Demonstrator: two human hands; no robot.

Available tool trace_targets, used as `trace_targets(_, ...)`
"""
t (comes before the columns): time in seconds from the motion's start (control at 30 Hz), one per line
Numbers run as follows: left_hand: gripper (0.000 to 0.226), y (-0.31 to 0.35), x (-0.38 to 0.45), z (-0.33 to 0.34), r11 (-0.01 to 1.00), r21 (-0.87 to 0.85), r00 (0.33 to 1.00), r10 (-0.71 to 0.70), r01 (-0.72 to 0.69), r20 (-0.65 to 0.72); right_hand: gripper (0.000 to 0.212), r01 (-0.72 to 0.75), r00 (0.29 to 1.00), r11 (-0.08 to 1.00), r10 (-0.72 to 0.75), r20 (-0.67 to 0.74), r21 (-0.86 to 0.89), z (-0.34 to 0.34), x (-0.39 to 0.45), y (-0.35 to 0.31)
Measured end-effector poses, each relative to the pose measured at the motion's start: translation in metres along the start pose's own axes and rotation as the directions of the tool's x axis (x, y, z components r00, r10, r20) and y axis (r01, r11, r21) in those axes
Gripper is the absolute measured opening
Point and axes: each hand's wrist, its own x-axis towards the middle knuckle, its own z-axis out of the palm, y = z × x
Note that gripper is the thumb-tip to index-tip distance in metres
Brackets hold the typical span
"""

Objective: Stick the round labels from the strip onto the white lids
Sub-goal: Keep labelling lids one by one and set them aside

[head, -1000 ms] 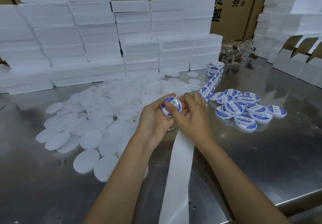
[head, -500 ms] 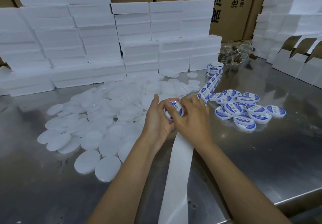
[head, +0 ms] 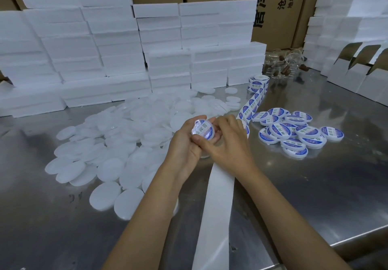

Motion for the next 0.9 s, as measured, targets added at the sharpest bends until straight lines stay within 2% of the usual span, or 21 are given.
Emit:
trace_targets(0.1,0.025,0.002,0.001,-0.005,1.0,0.023,1.0,0.012,-0.013,0.02,0.03,0.013,1.0,0.991,-0.011,-0.017,0.136,0.0,0.003,0.005)
trace_targets(0.27,0.029,0.0,0.004,-0.008,0.997,0.075,1.0,-0.016,0.016,0.001,0.013,0.025,0.999,0.985,-0.019,-0.036,0.173,0.0,0.005,0.012)
trace_targets(0.53,0.026,-0.004,0.004,-0.005,0.993,0.114,1.0,0.0,-0.002,0.022,0.023,-0.019,0.999,0.991,0.014,0.034,0.136,-0.003,0.0,0.011)
trace_targets(0.6,0.025,-0.006,0.004,-0.005,0.967,0.251,0.999,0.049,-0.049,0.008,0.02,0.005,1.0,0.991,-0.008,0.024,0.134,-0.004,0.0,0.013)
trace_targets(0.7,0.021,-0.009,0.003,-0.007,0.823,0.542,0.981,0.195,-0.171,0.014,0.026,0.031,0.999,0.992,-0.032,0.001,0.126,-0.005,-0.002,0.014)
trace_targets(0.8,0.02,-0.011,0.002,-0.009,0.776,0.598,0.969,0.248,-0.2,0.002,0.024,0.04,0.999,0.99,-0.039,-0.01,0.136,-0.005,-0.003,0.01)
trace_targets(0.9,0.021,-0.011,0.003,-0.011,0.781,0.596,0.98,0.19,-0.187,0.059,0.027,0.031,0.998,0.99,-0.025,-0.05,0.136,-0.007,-0.001,0.011)
